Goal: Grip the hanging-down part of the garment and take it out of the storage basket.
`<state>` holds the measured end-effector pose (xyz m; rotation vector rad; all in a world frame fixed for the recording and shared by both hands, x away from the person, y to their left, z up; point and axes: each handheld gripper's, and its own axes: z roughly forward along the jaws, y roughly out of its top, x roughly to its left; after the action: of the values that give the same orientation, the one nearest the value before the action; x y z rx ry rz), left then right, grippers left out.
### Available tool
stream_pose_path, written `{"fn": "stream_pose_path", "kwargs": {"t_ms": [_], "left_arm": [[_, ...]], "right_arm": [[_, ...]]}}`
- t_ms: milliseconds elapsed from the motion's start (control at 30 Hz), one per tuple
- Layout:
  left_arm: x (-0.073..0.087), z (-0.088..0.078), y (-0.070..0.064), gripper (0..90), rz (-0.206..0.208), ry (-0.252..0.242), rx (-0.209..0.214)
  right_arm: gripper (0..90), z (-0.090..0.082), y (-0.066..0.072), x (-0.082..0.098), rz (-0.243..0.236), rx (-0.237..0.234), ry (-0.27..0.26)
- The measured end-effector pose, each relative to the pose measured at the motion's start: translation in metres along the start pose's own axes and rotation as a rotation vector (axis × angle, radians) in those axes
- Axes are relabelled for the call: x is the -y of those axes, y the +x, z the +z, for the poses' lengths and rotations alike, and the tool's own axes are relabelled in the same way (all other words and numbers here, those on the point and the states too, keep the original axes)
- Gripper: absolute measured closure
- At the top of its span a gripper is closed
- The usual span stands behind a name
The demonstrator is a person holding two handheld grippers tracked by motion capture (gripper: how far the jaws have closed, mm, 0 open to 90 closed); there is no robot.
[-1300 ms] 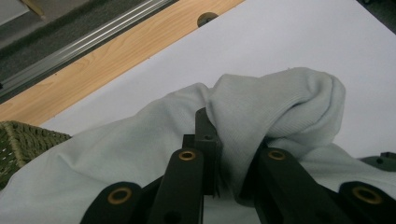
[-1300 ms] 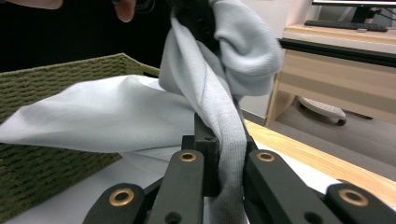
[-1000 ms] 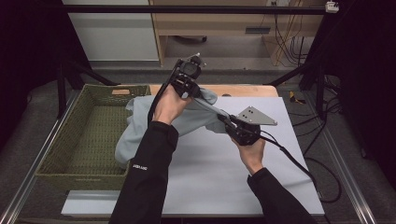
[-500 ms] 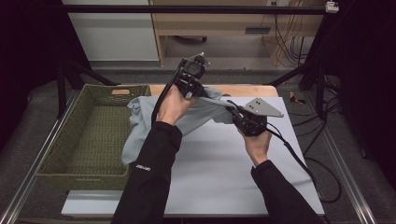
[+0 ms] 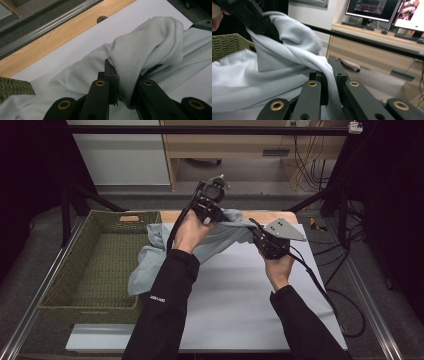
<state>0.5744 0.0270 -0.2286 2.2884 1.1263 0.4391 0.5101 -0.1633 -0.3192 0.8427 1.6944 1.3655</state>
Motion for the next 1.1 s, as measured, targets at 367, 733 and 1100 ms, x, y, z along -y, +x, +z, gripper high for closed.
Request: {"fn": "stream_pose_path", "kwargs": {"t_ms": [367, 733, 1100], "left_arm": [[0.002, -0.002, 0.004, 82.6, -0.003, 0.003, -0.016], [0.009, 0.002, 0.008, 82.6, 0.003, 0.003, -0.03], [0.017, 0.004, 0.012, 82.4, 0.004, -0.005, -0.012]], "right_arm": [[86.8, 0.001, 0.003, -0.002, -0.004, -0.037, -0.001], [54.3, -0.011, 0.015, 0.032, 0.135, -0.228, 0.006], [3.6, -0.058, 0.001, 0.045, 0.191, -0.251, -0.008]]}}
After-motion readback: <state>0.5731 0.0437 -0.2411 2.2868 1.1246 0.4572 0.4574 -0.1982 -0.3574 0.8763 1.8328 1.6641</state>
